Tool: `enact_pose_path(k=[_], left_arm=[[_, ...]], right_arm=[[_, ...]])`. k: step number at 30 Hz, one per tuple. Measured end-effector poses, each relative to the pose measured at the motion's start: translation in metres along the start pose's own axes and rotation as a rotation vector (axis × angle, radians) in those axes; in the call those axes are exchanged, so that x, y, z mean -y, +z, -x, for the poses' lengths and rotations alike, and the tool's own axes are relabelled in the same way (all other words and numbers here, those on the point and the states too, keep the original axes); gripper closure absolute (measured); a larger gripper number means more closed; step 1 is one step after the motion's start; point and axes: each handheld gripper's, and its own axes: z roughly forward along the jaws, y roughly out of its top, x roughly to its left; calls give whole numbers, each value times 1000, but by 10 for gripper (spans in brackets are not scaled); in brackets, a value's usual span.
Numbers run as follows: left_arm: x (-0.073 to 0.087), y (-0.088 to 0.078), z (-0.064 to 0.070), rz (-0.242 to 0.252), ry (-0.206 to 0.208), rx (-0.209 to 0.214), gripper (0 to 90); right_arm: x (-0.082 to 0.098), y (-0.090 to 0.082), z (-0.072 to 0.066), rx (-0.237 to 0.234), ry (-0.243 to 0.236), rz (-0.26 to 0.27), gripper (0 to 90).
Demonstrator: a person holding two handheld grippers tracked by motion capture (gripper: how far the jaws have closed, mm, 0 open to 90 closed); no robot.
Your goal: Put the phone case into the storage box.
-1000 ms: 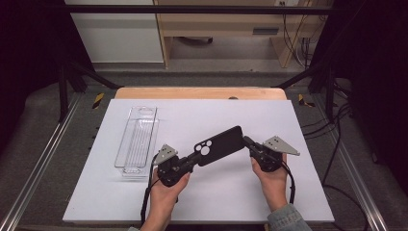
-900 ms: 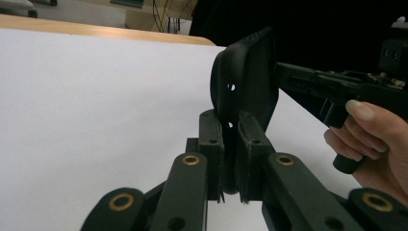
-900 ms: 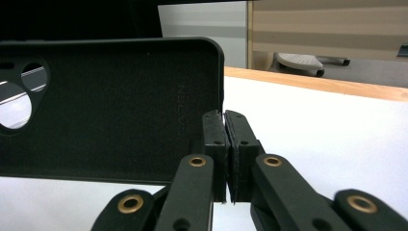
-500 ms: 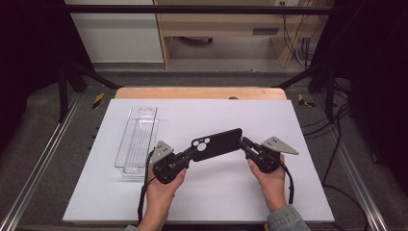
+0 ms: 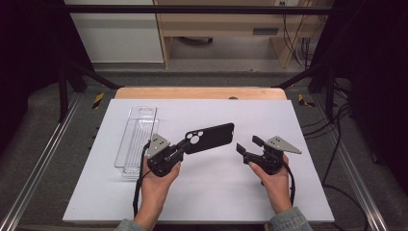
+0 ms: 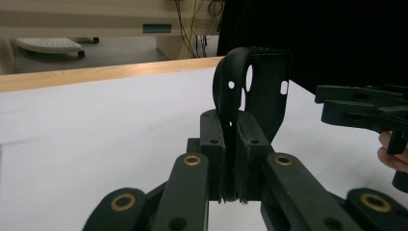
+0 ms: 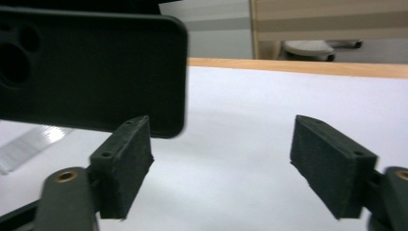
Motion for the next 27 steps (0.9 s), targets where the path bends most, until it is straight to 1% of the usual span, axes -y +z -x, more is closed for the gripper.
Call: enact_pose_path(k=[3,4,5,6,7,8,9,10,12,14,15,16,17,19,21,22,23,25,27], left_arm=[[-5,-5,-3,-3,17,-12,834],[-6,-6,-4,-4,17,-15,834],[-8,-8,-6,-6,19,-19,834],[-10,-10,-8,-8,22,-24,834],[-10,-10,-8,-8,22,-24,834],[-15,-13,-11,-7,29,-37,834],[-15,-13,-11,-7,29,-37,834],[-20,-17,-15,-8,34,-49,834],[-24,-19,-19,-10,35,-60,834],[-29,-21,-23,-16,37,-70,834],[-29,-21,-23,-16,37,-70,834],[-36,-24,-28,-25,52,-86,834],[-39,-26,-30,-26,52,-91,834],[-45,-28,-33,-25,56,-94,834],[-54,-30,-38,-25,70,-96,834],[-54,-30,-38,-25,70,-96,834],[-59,-30,-42,-29,78,-97,834],[-66,-31,-45,-33,90,-94,834],[-68,-31,-47,-34,90,-93,834]], right_arm=[[1,-2,0,36,-56,-11,155],[2,-2,1,56,-76,-21,153],[3,-2,2,62,-90,-27,153],[4,-2,3,76,-115,-38,153],[4,-2,3,76,-115,-38,153],[6,-4,5,98,-152,-57,163],[7,-4,6,101,-162,-58,163],[8,-4,7,103,-165,-59,163],[9,-4,8,105,-175,-57,164],[10,-2,10,102,-188,-57,192],[10,-2,10,102,-188,-57,192],[10,-1,12,87,-173,-64,196],[10,-1,12,84,-170,-67,195],[12,0,12,83,-168,-75,170],[14,2,12,58,-162,-85,144],[14,2,12,58,-162,-85,144],[16,5,12,37,-166,-112,122],[17,7,11,24,-174,-131,120],[18,8,11,20,-179,-135,120]])
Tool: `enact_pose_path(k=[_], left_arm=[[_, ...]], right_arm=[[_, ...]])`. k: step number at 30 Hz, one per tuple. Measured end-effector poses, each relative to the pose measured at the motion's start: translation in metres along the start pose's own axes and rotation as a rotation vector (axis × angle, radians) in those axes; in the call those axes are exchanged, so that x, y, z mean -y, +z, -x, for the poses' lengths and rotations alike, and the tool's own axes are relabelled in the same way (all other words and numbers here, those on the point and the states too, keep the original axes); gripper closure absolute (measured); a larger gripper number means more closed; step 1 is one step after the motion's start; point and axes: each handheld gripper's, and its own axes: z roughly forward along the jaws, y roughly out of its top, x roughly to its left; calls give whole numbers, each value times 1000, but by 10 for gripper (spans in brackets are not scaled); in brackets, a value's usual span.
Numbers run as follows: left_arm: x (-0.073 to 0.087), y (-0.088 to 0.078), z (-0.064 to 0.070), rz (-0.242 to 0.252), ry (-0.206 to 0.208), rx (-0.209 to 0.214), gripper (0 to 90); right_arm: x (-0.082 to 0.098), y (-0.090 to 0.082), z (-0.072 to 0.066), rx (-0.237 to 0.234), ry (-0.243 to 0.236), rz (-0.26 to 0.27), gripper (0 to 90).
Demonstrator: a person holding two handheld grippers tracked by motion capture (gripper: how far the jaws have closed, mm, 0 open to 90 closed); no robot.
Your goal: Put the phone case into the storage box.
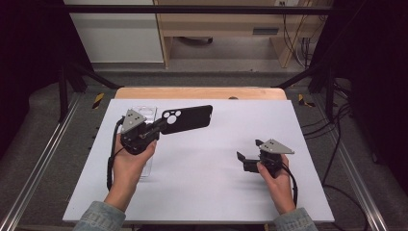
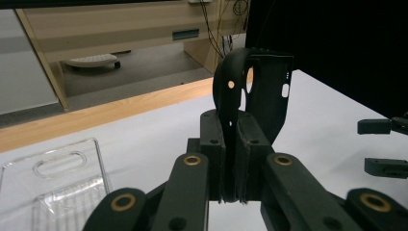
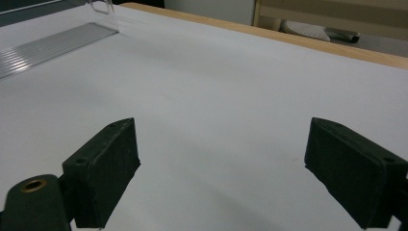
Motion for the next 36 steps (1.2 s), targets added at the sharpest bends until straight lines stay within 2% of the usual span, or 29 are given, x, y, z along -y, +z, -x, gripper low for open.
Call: enact_pose_path(k=[3,7,12,15,16,19,21,24,25,26,28,32,33,35,36], left_arm=[[-13,-2,-8,-9,32,2,834],[-25,-5,-15,-35,96,1,834],[-36,-5,-23,-62,141,17,834],[-40,-2,-29,-70,152,25,834],[-41,1,-32,-71,169,24,834],[-44,5,-39,-85,163,27,834],[-48,6,-43,-87,165,24,834],[-53,6,-46,-89,167,20,834],[-56,5,-48,-83,150,15,834],[-57,4,-48,-78,142,4,834],[-60,-1,-49,-56,134,-21,834],[-62,-12,-53,-42,113,-31,834],[-62,-15,-54,-42,121,-40,834],[-63,-21,-57,-38,167,-62,834],[-63,-23,-58,-50,178,-57,834]], right_arm=[[-2,-2,-1,-8,-4,25,114],[-3,-2,2,-3,-13,19,93],[-2,-8,10,4,13,26,92],[-3,-11,10,15,-3,26,144],[-3,-13,10,18,-4,35,132],[-2,-28,7,35,-9,72,81],[3,-40,8,91,-27,96,77],[11,-59,18,119,14,159,81],[10,-62,22,127,25,180,81],[9,-62,23,128,37,189,78],[6,-59,26,129,20,194,74],[11,-53,26,135,33,191,76],[12,-53,24,131,25,189,76],[12,-53,21,134,-6,184,73],[13,-53,20,132,-9,184,73]])
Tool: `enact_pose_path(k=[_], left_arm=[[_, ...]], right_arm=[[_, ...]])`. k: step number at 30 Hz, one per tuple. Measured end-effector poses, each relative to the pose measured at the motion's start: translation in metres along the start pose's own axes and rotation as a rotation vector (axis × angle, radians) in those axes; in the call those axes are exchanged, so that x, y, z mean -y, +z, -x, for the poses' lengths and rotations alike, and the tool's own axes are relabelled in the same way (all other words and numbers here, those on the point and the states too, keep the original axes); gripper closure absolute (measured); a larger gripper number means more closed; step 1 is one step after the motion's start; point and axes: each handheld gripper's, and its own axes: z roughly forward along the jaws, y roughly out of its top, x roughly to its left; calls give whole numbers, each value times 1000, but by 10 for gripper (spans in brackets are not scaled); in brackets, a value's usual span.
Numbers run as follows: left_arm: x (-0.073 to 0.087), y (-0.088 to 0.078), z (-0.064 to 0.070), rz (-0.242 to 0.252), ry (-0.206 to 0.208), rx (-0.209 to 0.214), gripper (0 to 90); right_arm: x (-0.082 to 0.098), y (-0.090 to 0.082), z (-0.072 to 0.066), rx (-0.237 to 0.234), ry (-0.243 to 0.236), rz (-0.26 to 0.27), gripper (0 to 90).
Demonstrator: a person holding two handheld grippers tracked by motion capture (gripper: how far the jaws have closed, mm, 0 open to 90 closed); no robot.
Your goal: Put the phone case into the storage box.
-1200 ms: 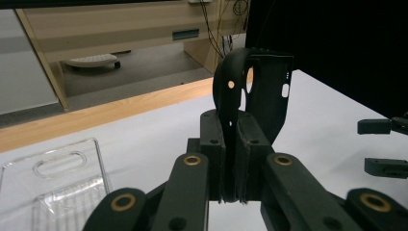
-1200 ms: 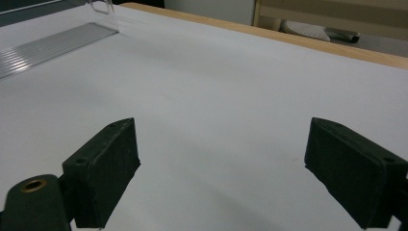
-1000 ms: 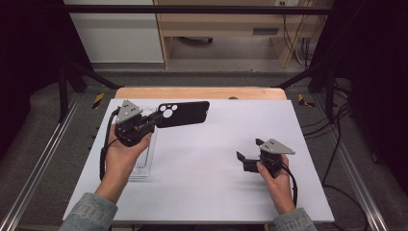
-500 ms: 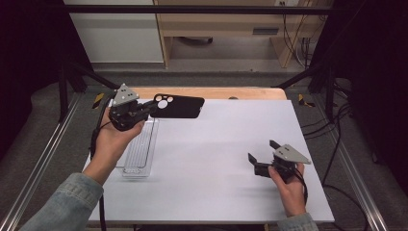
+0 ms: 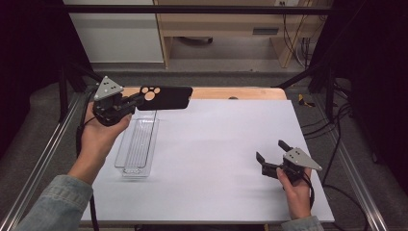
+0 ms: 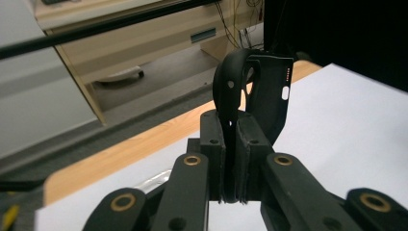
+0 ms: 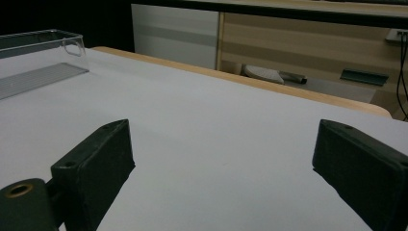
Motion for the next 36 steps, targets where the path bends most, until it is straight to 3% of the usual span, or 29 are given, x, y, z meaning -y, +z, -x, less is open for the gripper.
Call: enact_pose_path(k=[3,10,14,15,19,36], left_arm=[[4,-2,-8,-18,37,-14,834],[11,-8,-28,-35,71,-25,834],[11,-12,-32,-44,103,-35,834],[11,-13,-34,-54,130,-49,834],[10,-17,-40,-65,139,-67,834],[9,-14,-40,-122,258,-111,834]], right_arm=[[2,1,-1,-12,-3,2,71],[2,-1,-6,-39,17,14,79],[3,1,-8,-44,19,15,75],[4,1,-9,-50,18,13,71],[4,3,-13,-56,19,12,65],[5,4,-16,-92,8,17,53]])
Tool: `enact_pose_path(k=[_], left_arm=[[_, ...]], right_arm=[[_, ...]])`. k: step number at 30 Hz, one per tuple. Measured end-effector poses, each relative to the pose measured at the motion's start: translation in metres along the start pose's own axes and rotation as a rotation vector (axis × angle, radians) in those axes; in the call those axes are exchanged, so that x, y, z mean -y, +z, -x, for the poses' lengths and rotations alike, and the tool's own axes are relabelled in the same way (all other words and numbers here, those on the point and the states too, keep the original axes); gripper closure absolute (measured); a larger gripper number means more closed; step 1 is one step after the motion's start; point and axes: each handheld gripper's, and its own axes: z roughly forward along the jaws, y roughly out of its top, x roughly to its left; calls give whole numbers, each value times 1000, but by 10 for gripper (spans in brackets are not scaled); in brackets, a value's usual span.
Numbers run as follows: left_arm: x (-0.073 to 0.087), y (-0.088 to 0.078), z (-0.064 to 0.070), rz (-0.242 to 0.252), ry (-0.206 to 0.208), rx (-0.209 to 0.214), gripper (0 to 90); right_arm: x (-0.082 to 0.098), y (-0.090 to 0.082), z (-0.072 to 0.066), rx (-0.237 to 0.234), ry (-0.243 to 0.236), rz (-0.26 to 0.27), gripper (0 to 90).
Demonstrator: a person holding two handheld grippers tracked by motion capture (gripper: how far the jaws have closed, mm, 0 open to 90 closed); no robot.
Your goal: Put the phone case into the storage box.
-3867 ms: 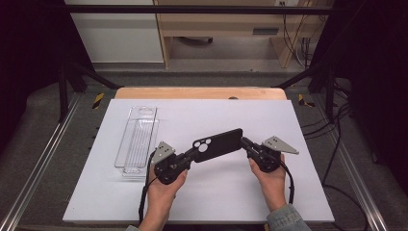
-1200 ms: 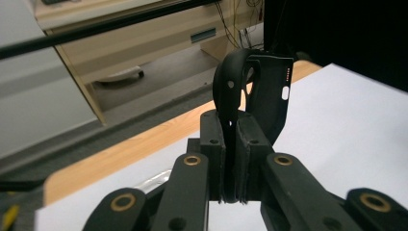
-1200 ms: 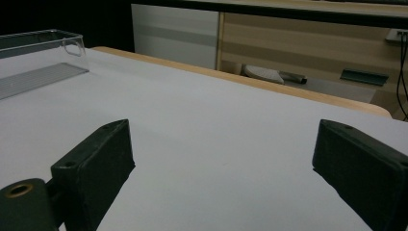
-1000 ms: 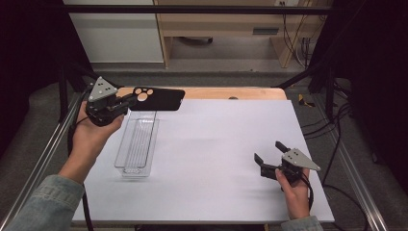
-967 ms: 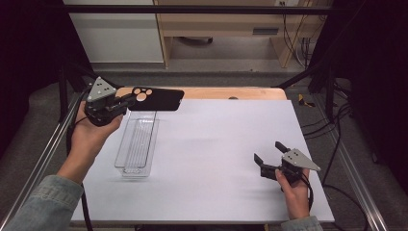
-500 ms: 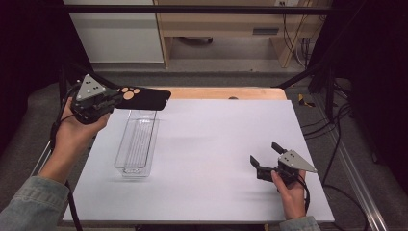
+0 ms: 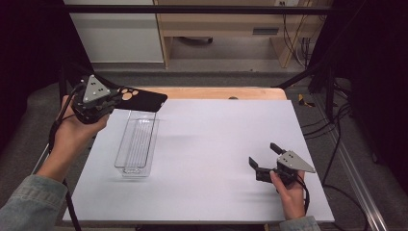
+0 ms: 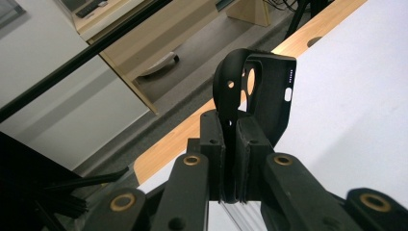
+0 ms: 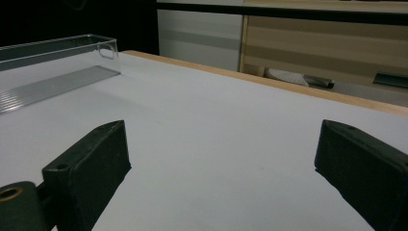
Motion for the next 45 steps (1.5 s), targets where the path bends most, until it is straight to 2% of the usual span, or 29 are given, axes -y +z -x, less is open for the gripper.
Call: enact_pose_path(k=[11,20,28,29,30,37,39,45], left_arm=[[7,1,-6,-28,35,-13,834],[10,-1,-7,-62,81,-23,833],[7,-3,-4,-81,131,-25,834],[7,-3,-3,-94,156,-30,833],[7,-4,-4,-98,162,-33,834],[5,-10,-12,-121,192,-40,834],[5,-12,-13,-123,212,-43,833],[4,-14,-17,-128,225,-42,833]], right_arm=[[0,0,-2,-8,-8,7,44],[-1,-1,-2,-9,-7,14,44],[0,-1,-3,-14,-12,14,42],[0,-1,-3,-15,-12,15,43],[0,-1,-3,-15,-12,15,43],[0,-1,-2,-12,-10,18,44],[0,-1,-3,-11,-14,22,48],[-1,-2,-4,2,-24,40,46]])
